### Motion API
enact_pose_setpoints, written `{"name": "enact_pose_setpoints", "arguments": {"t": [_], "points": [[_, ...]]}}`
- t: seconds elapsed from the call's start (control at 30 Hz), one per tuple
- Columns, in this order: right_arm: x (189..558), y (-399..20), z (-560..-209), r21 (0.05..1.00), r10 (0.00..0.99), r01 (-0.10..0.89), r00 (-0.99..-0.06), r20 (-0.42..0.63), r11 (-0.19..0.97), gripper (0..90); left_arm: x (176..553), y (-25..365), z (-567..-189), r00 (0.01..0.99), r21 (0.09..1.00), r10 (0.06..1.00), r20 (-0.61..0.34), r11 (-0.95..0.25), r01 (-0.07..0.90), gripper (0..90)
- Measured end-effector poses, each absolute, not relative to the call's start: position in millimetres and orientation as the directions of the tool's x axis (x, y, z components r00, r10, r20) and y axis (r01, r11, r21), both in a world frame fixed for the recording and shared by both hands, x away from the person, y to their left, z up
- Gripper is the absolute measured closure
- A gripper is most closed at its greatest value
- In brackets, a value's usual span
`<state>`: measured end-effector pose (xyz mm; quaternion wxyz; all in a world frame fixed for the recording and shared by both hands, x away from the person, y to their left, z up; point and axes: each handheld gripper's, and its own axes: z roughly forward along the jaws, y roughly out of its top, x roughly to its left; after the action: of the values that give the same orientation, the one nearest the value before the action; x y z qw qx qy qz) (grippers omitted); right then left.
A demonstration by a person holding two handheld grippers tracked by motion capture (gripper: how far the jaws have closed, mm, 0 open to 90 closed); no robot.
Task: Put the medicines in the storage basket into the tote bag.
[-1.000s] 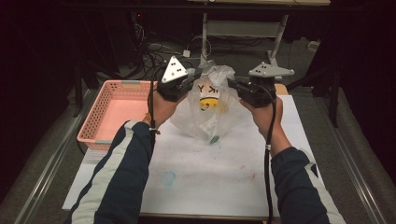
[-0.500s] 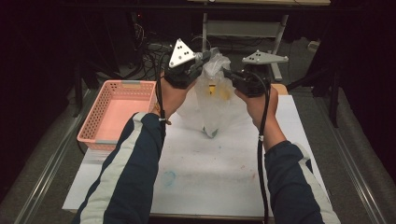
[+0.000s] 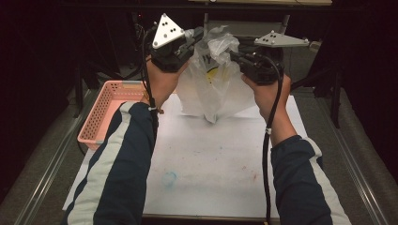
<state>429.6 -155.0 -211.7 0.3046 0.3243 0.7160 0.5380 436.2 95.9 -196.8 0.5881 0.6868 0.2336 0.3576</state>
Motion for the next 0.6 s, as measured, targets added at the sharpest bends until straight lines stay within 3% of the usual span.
{"name": "enact_pose_setpoints", "arguments": {"t": [0.23, 0.33, 0.43, 0.6], "points": [[434.1, -156.8, -222.7, 0.962, 0.801, 0.144, -0.589, -0.105, 0.231, 90.0, 442.9, 96.5, -218.6, 0.630, 0.967, 0.741, 0.232, -0.243, -0.070, 86.3], [442.9, -159.3, -235.2, 0.955, 0.812, 0.163, -0.573, -0.113, 0.248, 90.0, 451.3, 98.0, -232.4, 0.647, 0.967, 0.732, 0.214, -0.251, -0.037, 76.1], [450.7, -163.6, -245.7, 0.949, 0.822, 0.180, -0.557, -0.118, 0.257, 90.0, 459.2, 100.3, -245.5, 0.632, 0.957, 0.739, 0.232, -0.290, -0.012, 74.9], [464.9, -176.4, -264.4, 0.942, 0.848, 0.209, -0.516, -0.122, 0.262, 90.0, 471.6, 110.6, -264.1, 0.618, 0.950, 0.751, 0.231, -0.312, 0.025, 63.6]]}}
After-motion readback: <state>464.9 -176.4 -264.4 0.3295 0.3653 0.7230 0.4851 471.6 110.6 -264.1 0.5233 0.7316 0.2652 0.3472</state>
